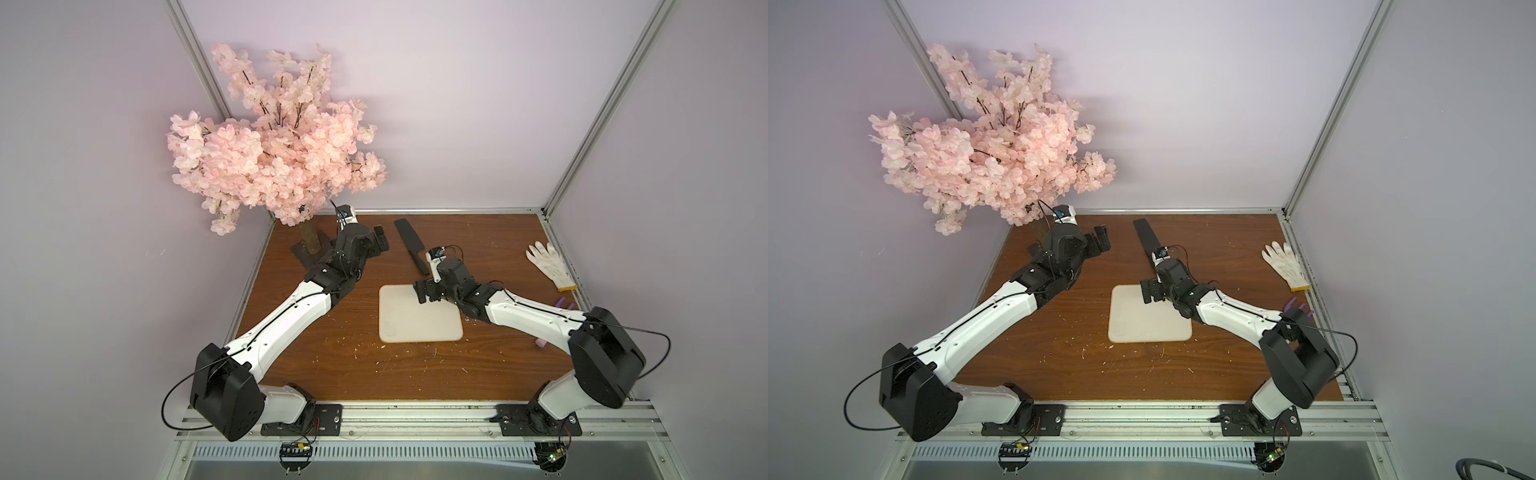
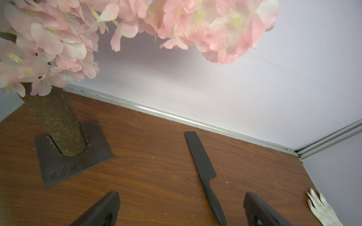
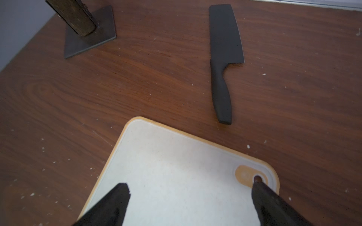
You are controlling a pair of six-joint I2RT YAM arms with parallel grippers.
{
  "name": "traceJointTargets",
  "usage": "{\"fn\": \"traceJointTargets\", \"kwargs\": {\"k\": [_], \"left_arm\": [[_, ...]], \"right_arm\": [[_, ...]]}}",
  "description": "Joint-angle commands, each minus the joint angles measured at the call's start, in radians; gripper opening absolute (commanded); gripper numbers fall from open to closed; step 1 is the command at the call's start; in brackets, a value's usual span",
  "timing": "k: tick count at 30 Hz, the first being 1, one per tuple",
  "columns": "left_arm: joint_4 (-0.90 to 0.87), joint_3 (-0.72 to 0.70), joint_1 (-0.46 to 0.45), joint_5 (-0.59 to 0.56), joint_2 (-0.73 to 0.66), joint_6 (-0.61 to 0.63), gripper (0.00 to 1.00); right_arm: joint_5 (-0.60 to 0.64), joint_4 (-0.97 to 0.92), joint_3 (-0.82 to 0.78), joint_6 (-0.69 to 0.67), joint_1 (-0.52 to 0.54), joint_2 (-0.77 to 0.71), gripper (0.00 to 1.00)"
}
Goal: Align the knife with the edge of the cutting board
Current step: Pick up the knife at the center of the board.
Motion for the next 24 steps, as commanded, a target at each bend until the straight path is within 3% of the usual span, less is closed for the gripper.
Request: {"fn": "traceJointTargets", "kwargs": {"k": [1, 12, 24], "left_arm": [[-0.009, 0.011, 0.012, 0.022, -0.014, -0.019, 1.00], [-0.006, 0.012, 0.024, 0.030, -0.020, -0.019, 1.00], [-0.003, 0.012, 0.117, 0.179, 0.008, -0.081, 1.00]], "right_arm": [[0.011, 0.121, 0.091, -0.128, -0.020, 0.097, 1.00], [-0.056, 0.270, 0.227, -0.156, -0.115, 0.382, 0.97], [-0.142, 0.194, 0.319, -0.156, -0.174, 0.461, 0.75]]}}
